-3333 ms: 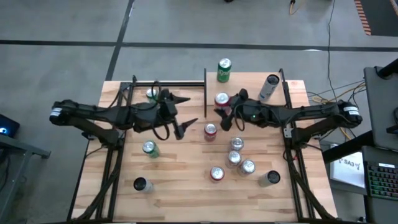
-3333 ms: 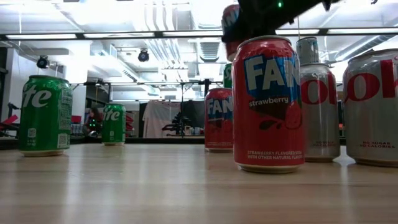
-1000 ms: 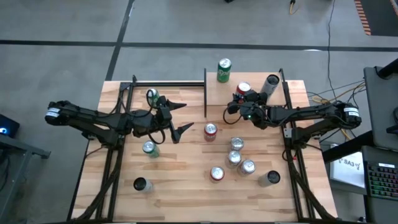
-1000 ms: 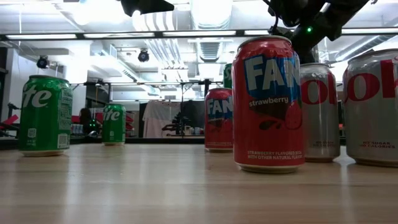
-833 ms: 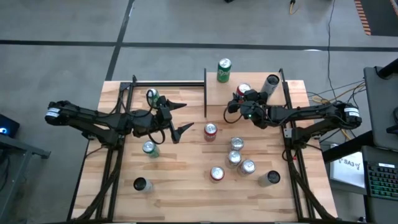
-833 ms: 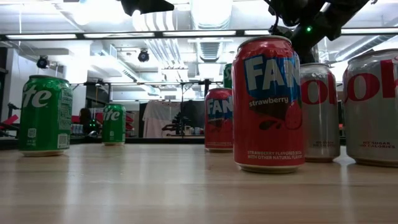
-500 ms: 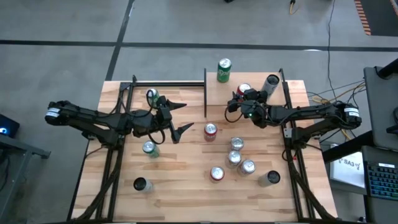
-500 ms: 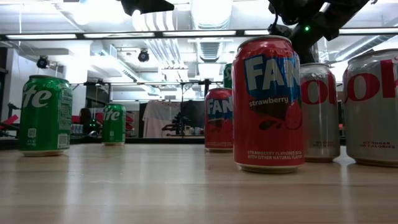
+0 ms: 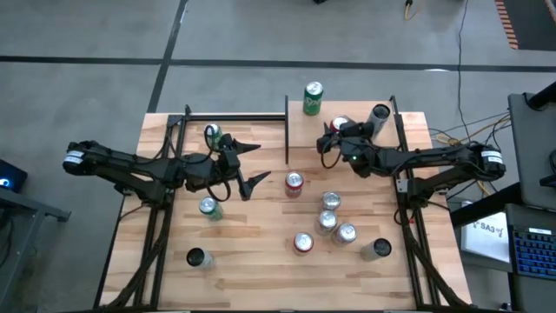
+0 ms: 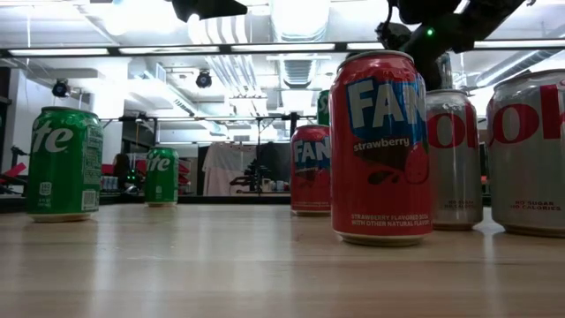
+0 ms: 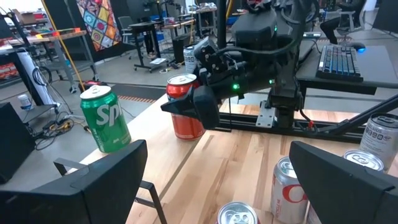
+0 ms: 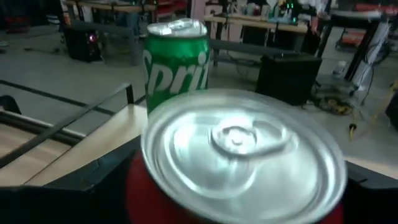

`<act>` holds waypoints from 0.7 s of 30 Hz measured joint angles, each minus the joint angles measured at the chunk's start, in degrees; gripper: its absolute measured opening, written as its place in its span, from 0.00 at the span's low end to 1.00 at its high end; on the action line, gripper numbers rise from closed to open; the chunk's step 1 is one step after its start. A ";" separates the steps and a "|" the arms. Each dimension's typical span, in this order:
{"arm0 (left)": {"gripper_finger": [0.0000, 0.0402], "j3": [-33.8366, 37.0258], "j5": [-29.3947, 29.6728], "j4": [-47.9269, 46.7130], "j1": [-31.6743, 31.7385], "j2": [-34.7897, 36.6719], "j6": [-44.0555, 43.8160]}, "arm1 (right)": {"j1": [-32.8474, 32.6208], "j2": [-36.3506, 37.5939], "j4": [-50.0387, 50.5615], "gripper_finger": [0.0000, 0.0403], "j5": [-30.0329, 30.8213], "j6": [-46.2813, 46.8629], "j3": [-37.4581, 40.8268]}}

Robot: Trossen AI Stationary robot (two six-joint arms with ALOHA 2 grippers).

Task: Place canned beverage on shelf
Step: Put the top left orange soda can on the shelf

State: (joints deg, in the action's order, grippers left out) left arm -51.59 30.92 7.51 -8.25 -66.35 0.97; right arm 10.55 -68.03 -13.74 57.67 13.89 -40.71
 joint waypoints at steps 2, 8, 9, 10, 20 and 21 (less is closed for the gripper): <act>0.94 0.00 0.00 0.04 0.00 0.00 0.00 | 0.00 0.27 -1.83 0.81 0.02 -1.71 0.00; 0.94 -0.11 0.00 0.11 0.00 0.00 -0.02 | -0.02 2.77 -6.78 0.81 0.02 -8.07 0.00; 0.94 -0.13 0.00 0.13 0.00 0.00 -0.02 | -0.04 3.44 -7.67 0.81 0.01 -9.31 0.00; 0.94 -0.13 0.00 0.15 0.00 0.00 -0.02 | -0.09 4.19 -8.29 0.81 -0.01 -10.33 0.00; 0.94 -0.13 0.00 0.68 -0.02 -0.83 -2.42 | -0.63 13.33 -11.89 0.81 -24.54 -16.34 -0.03; 0.94 -0.13 0.00 0.90 -0.02 -1.20 -2.46 | -0.70 14.00 -11.36 0.81 -28.14 -15.78 -0.23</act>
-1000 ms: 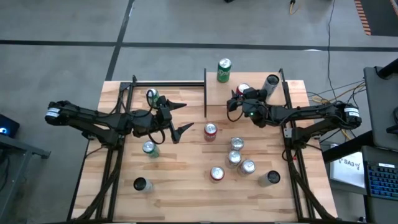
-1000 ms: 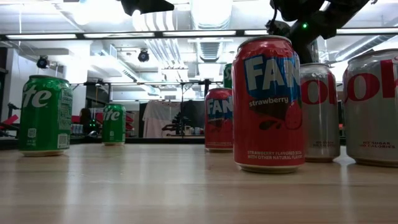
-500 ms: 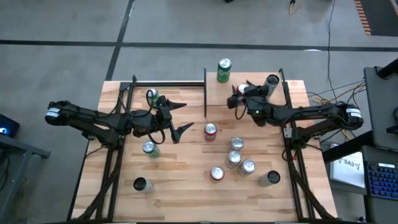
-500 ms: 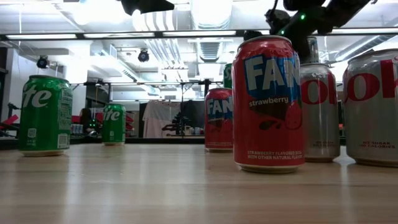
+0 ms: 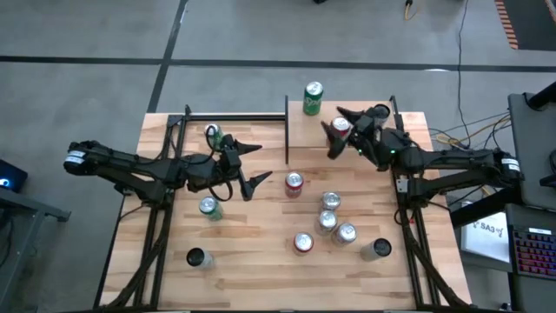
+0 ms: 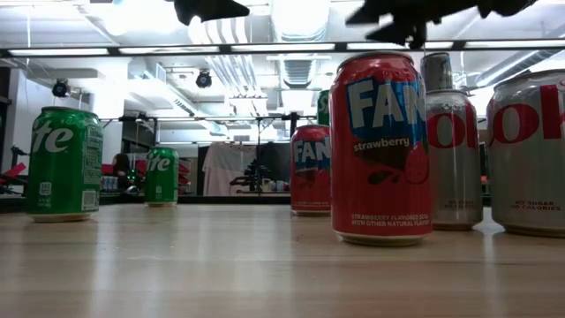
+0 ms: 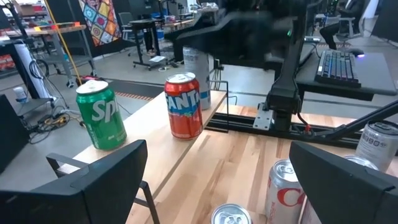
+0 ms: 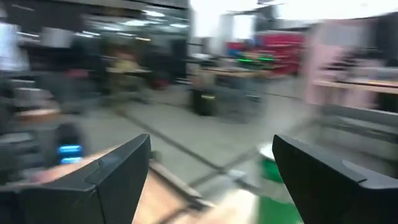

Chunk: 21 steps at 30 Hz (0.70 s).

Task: Place canned beverage on shelf
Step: Put the top left orange soda can on the shelf

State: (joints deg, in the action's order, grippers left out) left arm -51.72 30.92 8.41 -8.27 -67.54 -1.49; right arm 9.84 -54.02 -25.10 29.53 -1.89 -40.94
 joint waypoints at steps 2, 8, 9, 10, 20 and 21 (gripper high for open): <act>0.94 0.00 -0.02 0.78 0.00 -0.93 0.14 | -0.25 0.82 3.33 0.81 -4.79 2.16 -1.77; 0.94 0.00 -0.06 3.14 0.00 -2.78 0.95 | -2.05 -1.25 24.13 0.81 -5.81 4.90 -11.25; 0.94 0.00 -0.04 3.19 0.00 -2.85 0.97 | -2.33 -1.98 27.41 0.81 -5.72 5.18 -12.95; 0.94 0.00 -0.04 3.19 0.00 -2.87 0.96 | -2.49 -2.80 30.53 0.81 -5.67 5.48 -14.72; 0.94 0.00 -0.04 3.12 0.00 -2.78 0.97 | -6.02 -12.08 56.34 0.81 -5.54 8.92 -32.56; 0.94 0.00 -0.04 3.12 0.00 -2.78 0.97 | -6.35 -13.07 58.07 0.81 -5.54 9.09 -34.35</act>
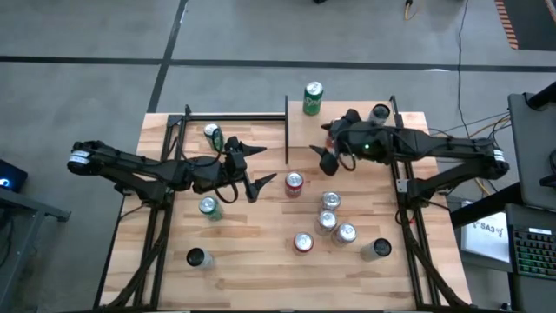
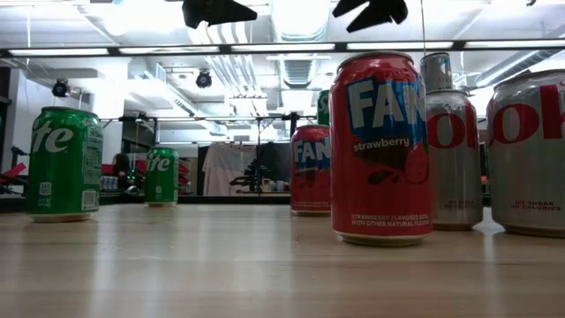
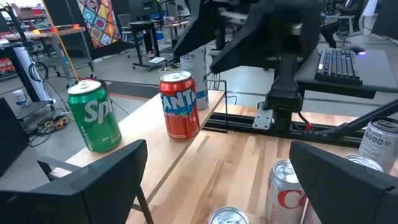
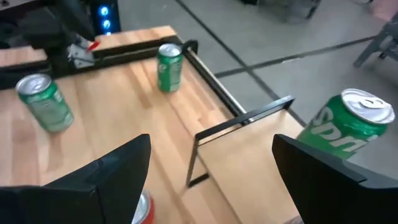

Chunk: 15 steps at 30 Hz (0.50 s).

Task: Place canned beverage on shelf
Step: Put the top left orange soda can on the shelf

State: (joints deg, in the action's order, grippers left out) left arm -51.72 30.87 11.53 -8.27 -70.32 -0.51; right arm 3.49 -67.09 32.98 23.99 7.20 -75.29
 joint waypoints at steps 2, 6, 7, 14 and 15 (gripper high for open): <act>0.94 0.00 0.00 -0.02 0.00 0.01 0.00 | -0.26 -2.05 4.38 0.81 0.00 0.89 -3.82; 0.94 0.00 0.00 -0.04 0.00 0.02 0.00 | -0.20 -6.41 15.16 0.80 0.39 3.51 -11.47; 0.94 0.00 0.00 -0.04 0.00 0.02 0.02 | -0.20 -7.51 17.58 0.78 0.84 3.85 -13.11; 0.94 0.00 0.02 -0.09 -0.01 0.09 1.81 | -0.09 -13.33 29.30 0.58 3.19 7.01 -22.55; 0.94 0.00 0.02 -0.09 0.00 0.11 2.36 | -0.09 -14.06 30.81 0.54 3.19 7.70 -23.82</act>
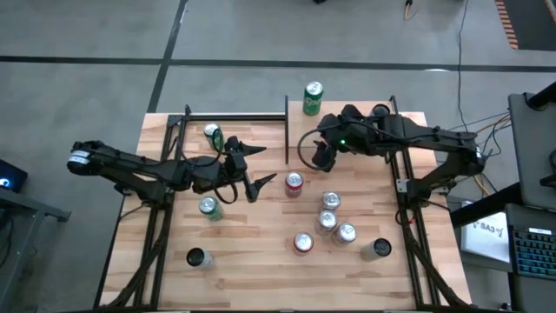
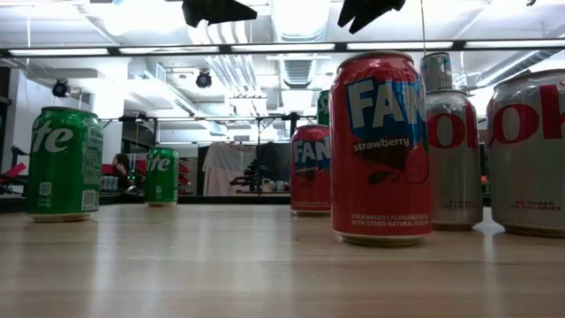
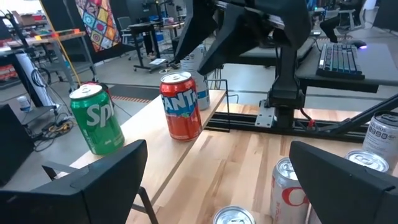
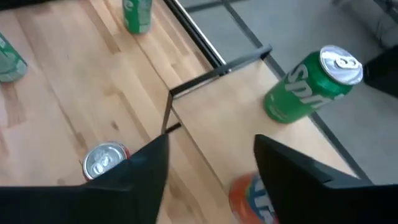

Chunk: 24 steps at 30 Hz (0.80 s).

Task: Place canned beverage on shelf
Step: Put the top left orange soda can on the shelf

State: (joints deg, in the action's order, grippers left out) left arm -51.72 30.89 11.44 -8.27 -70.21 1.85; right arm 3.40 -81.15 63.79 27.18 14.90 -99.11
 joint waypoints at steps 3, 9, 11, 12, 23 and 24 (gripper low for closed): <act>0.94 0.00 0.00 -0.24 -0.02 0.18 1.85 | 0.35 -1.87 3.97 0.40 -0.05 1.98 -3.06; 0.81 0.07 0.04 -2.29 -0.02 0.89 5.69 | 1.57 -6.14 12.59 0.09 -0.22 5.48 -8.31; 0.74 0.65 0.07 -3.09 0.00 1.42 6.96 | 2.21 -7.86 16.15 0.04 -0.25 6.56 -10.37; 0.69 1.16 0.04 -3.32 0.00 1.77 7.36 | 2.58 -8.78 17.84 0.04 -0.33 7.37 -11.46; 0.03 5.56 0.04 -4.74 0.00 9.47 12.56 | 8.11 -16.53 26.14 0.02 -11.01 11.33 -16.87; 0.03 6.12 0.05 -5.04 0.00 10.32 12.66 | 8.69 -16.76 26.14 0.02 -11.55 11.76 -16.83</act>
State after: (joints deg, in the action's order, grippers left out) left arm -45.60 30.95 6.40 -8.27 -59.89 14.50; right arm 12.09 -97.92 89.93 15.63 26.66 -115.95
